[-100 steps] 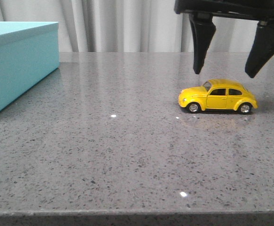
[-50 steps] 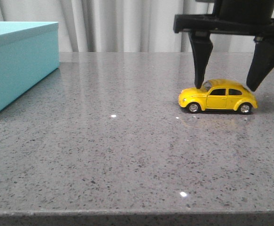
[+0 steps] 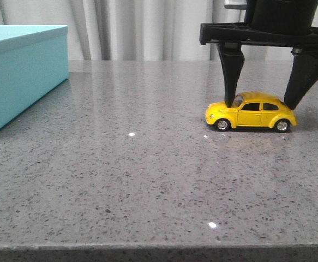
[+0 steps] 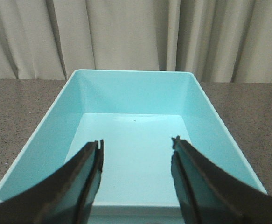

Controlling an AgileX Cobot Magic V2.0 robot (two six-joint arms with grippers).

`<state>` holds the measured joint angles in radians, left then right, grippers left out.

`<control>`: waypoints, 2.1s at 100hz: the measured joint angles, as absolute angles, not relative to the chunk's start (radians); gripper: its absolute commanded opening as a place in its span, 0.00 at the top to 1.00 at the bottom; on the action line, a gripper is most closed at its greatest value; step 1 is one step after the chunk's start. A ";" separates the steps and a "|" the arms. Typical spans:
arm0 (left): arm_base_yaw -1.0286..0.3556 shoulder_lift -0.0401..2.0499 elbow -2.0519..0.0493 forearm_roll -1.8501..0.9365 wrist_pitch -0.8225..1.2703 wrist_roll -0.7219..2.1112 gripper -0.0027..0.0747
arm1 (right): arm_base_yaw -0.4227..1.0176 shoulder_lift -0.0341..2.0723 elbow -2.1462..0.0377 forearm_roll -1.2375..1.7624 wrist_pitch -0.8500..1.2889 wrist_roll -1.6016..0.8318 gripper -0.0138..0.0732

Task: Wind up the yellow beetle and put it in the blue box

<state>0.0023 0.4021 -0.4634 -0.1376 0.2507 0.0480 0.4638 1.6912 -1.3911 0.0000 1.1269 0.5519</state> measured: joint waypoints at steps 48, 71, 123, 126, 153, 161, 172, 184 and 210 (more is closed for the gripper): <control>0.002 0.402 -0.463 -0.138 0.251 0.048 0.53 | 0.434 1.691 -1.399 -0.099 1.207 0.552 0.19; 0.002 0.402 -0.463 -0.138 0.251 0.050 0.53 | 0.378 1.684 -1.393 -0.151 1.211 0.552 0.19; 0.002 0.402 -0.463 -0.138 0.253 0.050 0.53 | 0.285 1.611 -1.319 -0.243 1.212 0.546 0.19; 0.002 0.402 -0.463 -0.138 0.254 0.050 0.53 | 0.285 1.604 -1.317 -0.243 1.215 0.546 0.19; 0.002 0.402 -0.463 -0.138 0.260 0.050 0.53 | 0.285 1.408 -1.317 -0.150 1.218 0.489 0.19; 0.002 0.402 -0.463 -0.138 0.260 0.050 0.53 | 0.285 1.348 -1.317 -0.136 1.216 0.469 0.19; 0.002 0.402 -0.463 -0.138 0.260 0.050 0.53 | 0.285 1.275 -1.305 -0.132 1.189 0.458 0.19; 0.002 0.410 -0.464 -0.138 0.262 0.050 0.53 | 0.285 1.200 -1.270 -0.129 1.123 0.434 0.19; 0.002 0.522 -0.538 -0.138 0.337 0.071 0.53 | 0.285 1.011 -1.109 -0.130 0.939 0.413 0.19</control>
